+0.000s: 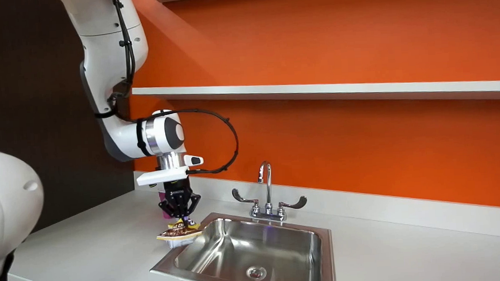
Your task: Take the snack packet out of the sink
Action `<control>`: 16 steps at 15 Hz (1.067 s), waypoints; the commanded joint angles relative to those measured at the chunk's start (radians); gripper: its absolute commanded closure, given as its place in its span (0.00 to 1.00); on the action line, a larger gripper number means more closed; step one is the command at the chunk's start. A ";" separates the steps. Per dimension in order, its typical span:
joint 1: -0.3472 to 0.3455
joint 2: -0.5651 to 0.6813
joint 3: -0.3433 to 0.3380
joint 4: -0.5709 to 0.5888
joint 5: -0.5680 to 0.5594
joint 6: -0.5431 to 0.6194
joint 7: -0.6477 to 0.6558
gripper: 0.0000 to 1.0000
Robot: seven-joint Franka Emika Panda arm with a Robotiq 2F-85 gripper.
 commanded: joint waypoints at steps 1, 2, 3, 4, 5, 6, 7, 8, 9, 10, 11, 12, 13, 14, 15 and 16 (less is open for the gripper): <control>0.021 0.041 0.042 0.035 -0.025 0.001 -0.023 1.00; 0.029 0.055 0.051 0.043 -0.027 0.004 -0.031 1.00; 0.035 0.069 0.059 0.054 -0.026 0.002 -0.038 1.00; 0.042 0.084 0.065 0.064 -0.026 0.004 -0.045 1.00; 0.049 0.096 0.069 0.074 -0.025 0.002 -0.051 1.00; 0.053 0.107 0.072 0.084 -0.024 0.003 -0.060 1.00; 0.057 0.119 0.074 0.094 -0.025 0.001 -0.065 1.00; 0.061 0.128 0.074 0.103 -0.024 0.000 -0.070 1.00; 0.063 0.136 0.073 0.111 -0.024 0.001 -0.076 1.00; 0.065 0.143 0.073 0.118 -0.023 -0.001 -0.083 1.00; 0.065 0.147 0.072 0.124 -0.024 -0.001 -0.087 0.73; 0.064 0.149 0.071 0.127 -0.023 0.000 -0.094 0.71; 0.063 0.149 0.071 0.131 -0.021 -0.001 -0.099 0.65; 0.062 0.148 0.071 0.132 -0.019 -0.001 -0.102 0.57; 0.061 0.143 0.070 0.129 -0.018 0.001 -0.104 0.50; 0.059 0.138 0.071 0.127 -0.013 0.002 -0.105 0.42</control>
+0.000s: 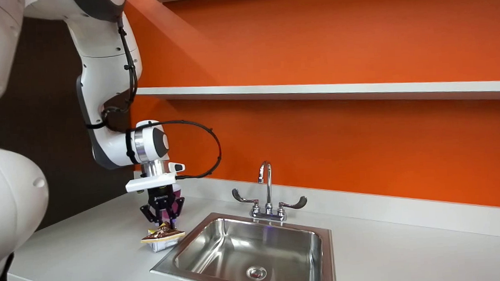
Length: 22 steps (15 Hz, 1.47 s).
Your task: Take the snack packet out of the sink
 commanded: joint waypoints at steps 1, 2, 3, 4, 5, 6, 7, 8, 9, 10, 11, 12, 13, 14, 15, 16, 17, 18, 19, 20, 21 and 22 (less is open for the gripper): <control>-0.008 -0.011 0.003 0.008 -0.007 -0.002 -0.023 0.35; -0.009 -0.016 0.002 0.004 -0.007 0.002 -0.021 0.27; -0.010 -0.018 0.002 0.003 -0.007 0.003 -0.021 0.20; -0.011 -0.021 0.001 0.001 -0.006 0.004 -0.020 0.11; -0.011 -0.023 0.001 -0.001 -0.005 0.005 -0.020 0.04; -0.012 -0.025 0.001 -0.003 -0.004 0.007 -0.020 0.00; -0.014 -0.028 0.001 -0.005 -0.001 0.008 -0.020 0.00; -0.015 -0.032 0.001 -0.009 0.002 0.010 -0.020 0.00; -0.018 -0.036 0.002 -0.012 0.005 0.013 -0.022 0.00; -0.020 -0.041 0.004 -0.014 0.010 0.013 -0.027 0.00; -0.023 -0.047 0.005 -0.017 0.018 0.011 -0.030 0.00; -0.026 -0.054 0.008 -0.019 0.029 0.008 -0.032 0.00; -0.031 -0.065 0.010 -0.024 0.042 0.011 -0.031 0.00; -0.032 -0.078 0.009 -0.030 0.051 0.008 -0.024 0.00; -0.035 -0.094 0.010 -0.037 0.065 0.006 -0.022 0.00; -0.038 -0.106 0.010 -0.043 0.080 0.008 -0.021 0.00; -0.043 -0.124 0.012 -0.052 0.099 0.005 -0.022 0.00; -0.049 -0.140 0.013 -0.062 0.123 0.005 -0.024 0.00; -0.056 -0.157 0.013 -0.075 0.150 0.008 -0.027 0.00; -0.064 -0.175 0.011 -0.089 0.180 0.007 -0.023 0.00; -0.072 -0.193 0.007 -0.104 0.206 0.011 -0.015 0.00; -0.079 -0.212 0.003 -0.119 0.231 0.015 -0.005 0.00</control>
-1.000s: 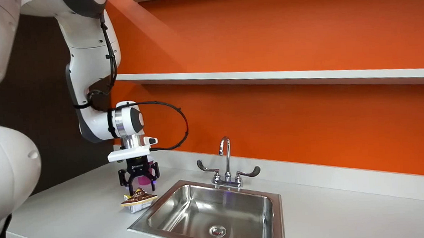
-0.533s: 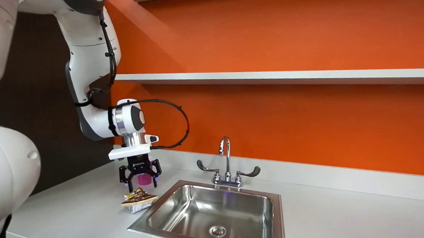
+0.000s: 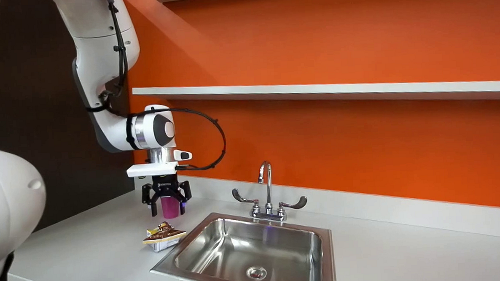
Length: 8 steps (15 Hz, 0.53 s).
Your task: Take the snack packet out of the sink
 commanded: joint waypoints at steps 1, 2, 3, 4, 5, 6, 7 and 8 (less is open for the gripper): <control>-0.048 -0.107 0.001 -0.089 0.089 0.017 0.008 0.00; -0.057 -0.129 -0.005 -0.105 0.106 0.019 0.023 0.00; -0.067 -0.149 -0.011 -0.124 0.126 0.021 0.030 0.00; -0.076 -0.166 -0.017 -0.138 0.142 0.019 0.031 0.00; -0.083 -0.183 -0.023 -0.154 0.156 0.014 0.038 0.00; -0.091 -0.199 -0.029 -0.172 0.165 0.013 0.040 0.00; -0.097 -0.223 -0.033 -0.195 0.175 0.017 0.051 0.00; -0.102 -0.245 -0.037 -0.220 0.182 0.021 0.056 0.00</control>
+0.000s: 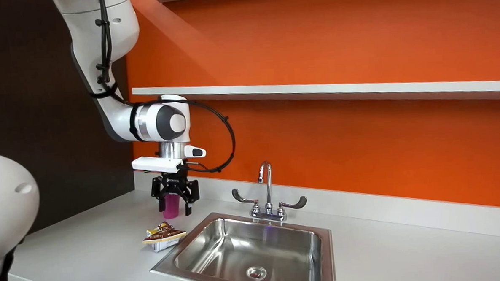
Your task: Take the snack packet out of the sink
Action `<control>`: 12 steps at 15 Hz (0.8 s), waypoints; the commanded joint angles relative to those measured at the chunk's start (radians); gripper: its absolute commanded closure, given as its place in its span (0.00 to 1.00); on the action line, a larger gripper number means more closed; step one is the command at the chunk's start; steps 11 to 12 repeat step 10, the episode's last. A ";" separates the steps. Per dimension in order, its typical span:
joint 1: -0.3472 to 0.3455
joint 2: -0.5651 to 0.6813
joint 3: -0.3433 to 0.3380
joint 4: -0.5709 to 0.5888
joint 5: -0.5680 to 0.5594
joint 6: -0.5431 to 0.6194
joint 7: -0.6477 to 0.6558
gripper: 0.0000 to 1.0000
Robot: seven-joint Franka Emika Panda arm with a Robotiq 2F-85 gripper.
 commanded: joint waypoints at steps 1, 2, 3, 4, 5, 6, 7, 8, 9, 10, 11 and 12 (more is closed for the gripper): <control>-0.026 -0.112 -0.005 -0.111 0.038 0.021 0.035 0.00; -0.028 -0.131 -0.007 -0.130 0.042 0.020 0.039 0.00; -0.031 -0.148 -0.008 -0.150 0.045 0.018 0.040 0.00; -0.033 -0.160 -0.007 -0.166 0.045 0.012 0.042 0.00; -0.034 -0.169 -0.009 -0.177 0.044 -0.001 0.044 0.00; -0.031 -0.109 -0.006 -0.124 0.032 0.001 0.023 0.00; -0.031 -0.122 -0.007 -0.140 0.032 0.001 0.025 0.00; -0.032 -0.130 -0.007 -0.150 0.032 0.001 0.026 0.00; -0.032 -0.134 -0.007 -0.155 0.033 0.001 0.027 0.00; -0.032 -0.136 -0.007 -0.156 0.033 0.001 0.028 0.00; -0.032 -0.136 -0.007 -0.156 0.033 0.001 0.028 0.00; -0.032 -0.136 -0.007 -0.156 0.033 0.001 0.028 0.00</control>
